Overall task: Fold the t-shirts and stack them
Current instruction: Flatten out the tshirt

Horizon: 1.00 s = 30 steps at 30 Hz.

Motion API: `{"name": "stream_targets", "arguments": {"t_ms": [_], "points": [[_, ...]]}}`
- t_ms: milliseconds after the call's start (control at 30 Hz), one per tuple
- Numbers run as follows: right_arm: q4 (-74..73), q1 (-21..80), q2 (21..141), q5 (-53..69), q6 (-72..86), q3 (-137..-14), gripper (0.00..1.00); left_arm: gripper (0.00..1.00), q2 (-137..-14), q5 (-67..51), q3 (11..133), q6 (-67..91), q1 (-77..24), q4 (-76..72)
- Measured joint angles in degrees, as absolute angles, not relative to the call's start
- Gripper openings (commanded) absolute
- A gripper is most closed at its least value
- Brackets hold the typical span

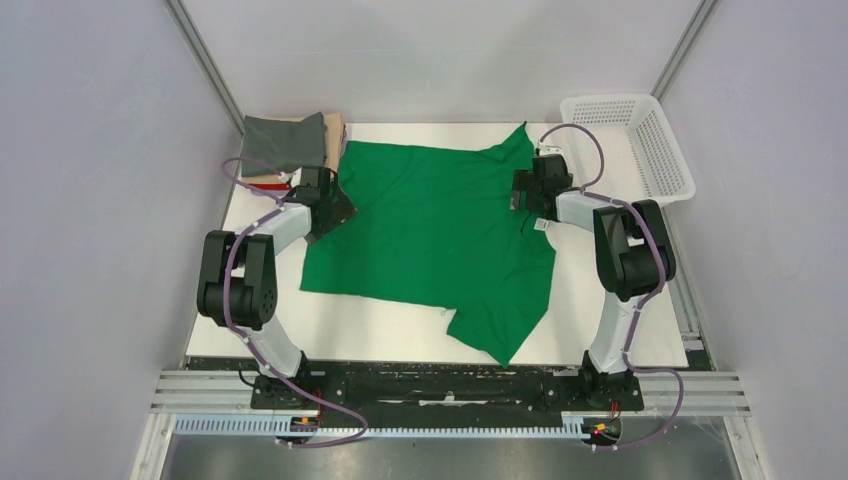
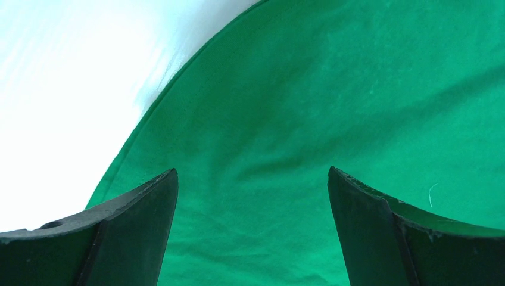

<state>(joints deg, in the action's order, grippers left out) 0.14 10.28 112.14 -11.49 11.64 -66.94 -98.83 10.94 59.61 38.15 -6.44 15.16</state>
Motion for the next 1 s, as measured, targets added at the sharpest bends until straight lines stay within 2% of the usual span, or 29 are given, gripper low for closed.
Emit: {"name": "stream_targets", "arguments": {"t_ms": [367, 533, 733, 867, 1000], "points": [[-4.1, 9.5, 108.6, -16.4, 8.9, -64.3, 0.98, 1.00, -98.8, 11.9, 59.6, 38.0, -6.4, 16.1], [-5.8, 9.5, 107.1, -13.4, 6.6, -64.3, 0.98, 1.00, -98.7, 11.2, 59.6, 38.0, -6.4, 16.1], [-7.4, 12.3, 99.8, -11.3, 5.6, -62.9, 0.98, 1.00, -96.8, 9.4, 59.0, 38.0, -6.4, 14.8], [-7.5, 16.1, 92.4, -10.3, 6.1, -57.6, 0.98, 1.00, -96.4, 8.6, 58.5, 38.0, -6.4, 13.9], [-8.4, 18.0, 90.6, -7.5, 7.8, -53.1, 0.98, 1.00, -96.3, 8.5, 58.0, 38.0, -6.4, 13.3]]}}
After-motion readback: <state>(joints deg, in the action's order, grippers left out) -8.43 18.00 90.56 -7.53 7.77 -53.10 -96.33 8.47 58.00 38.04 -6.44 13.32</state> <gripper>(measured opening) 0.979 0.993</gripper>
